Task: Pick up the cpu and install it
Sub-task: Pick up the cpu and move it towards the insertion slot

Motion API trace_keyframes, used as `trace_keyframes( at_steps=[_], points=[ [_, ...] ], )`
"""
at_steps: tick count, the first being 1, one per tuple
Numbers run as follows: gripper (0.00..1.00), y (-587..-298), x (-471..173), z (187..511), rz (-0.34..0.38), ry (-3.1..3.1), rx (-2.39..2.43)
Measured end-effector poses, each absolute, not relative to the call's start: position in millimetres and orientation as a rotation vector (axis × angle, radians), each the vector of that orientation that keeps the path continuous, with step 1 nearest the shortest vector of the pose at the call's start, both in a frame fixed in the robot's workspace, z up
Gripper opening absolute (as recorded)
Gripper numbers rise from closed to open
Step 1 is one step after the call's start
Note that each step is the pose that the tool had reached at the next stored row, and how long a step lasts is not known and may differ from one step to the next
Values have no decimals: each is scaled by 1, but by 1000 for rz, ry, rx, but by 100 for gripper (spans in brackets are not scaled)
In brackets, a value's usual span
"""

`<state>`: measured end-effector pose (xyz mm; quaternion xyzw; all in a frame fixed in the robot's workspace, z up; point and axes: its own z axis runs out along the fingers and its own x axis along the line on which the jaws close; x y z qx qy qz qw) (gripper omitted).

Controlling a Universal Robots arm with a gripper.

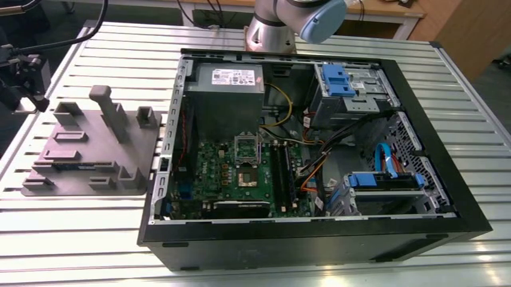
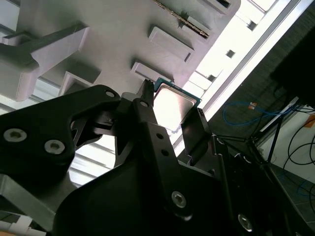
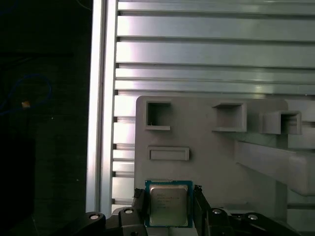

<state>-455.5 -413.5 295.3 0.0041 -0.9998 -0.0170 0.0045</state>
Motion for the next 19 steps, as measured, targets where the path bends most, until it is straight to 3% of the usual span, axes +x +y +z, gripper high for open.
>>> trace_keyframes(
  at_steps=[19],
  points=[
    [47,-413,-456,309,-53,-3132,13]
  ],
)
